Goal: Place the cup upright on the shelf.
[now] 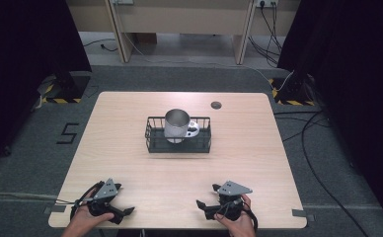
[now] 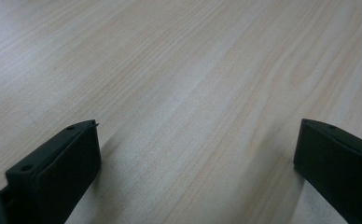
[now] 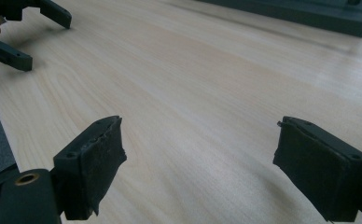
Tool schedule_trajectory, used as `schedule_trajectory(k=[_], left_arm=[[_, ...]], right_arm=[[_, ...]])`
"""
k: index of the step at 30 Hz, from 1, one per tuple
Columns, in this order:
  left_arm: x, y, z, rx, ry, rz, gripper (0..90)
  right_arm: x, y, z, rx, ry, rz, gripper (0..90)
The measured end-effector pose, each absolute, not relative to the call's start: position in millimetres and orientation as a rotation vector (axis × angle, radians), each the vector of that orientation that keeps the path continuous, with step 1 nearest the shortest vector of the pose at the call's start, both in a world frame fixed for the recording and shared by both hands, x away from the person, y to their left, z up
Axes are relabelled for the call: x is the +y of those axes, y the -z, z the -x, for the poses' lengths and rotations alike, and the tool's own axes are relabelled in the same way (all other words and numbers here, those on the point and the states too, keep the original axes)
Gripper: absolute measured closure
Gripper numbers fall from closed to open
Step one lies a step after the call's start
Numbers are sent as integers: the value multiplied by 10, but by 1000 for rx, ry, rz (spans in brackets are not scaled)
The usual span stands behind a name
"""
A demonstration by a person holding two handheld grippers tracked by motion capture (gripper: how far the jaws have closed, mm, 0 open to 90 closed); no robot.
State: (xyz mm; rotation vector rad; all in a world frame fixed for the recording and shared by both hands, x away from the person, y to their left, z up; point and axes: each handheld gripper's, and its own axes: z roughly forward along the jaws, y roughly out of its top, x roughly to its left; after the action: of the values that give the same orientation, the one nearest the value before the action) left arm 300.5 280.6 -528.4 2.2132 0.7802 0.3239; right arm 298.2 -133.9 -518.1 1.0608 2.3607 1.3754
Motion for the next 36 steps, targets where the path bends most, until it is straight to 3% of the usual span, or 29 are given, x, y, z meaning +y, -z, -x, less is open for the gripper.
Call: schedule_trajectory(k=[21,36], left_arm=[[2806,5284,-3005,780,-324,-2213,0],[2806,5285,-3006,781,-324,-2212,0]], right_arm=[[-1330,5297,-2886,2385,-1300,-1077,150],[-1281,5353,-2799,2377,-1204,-905,132]])
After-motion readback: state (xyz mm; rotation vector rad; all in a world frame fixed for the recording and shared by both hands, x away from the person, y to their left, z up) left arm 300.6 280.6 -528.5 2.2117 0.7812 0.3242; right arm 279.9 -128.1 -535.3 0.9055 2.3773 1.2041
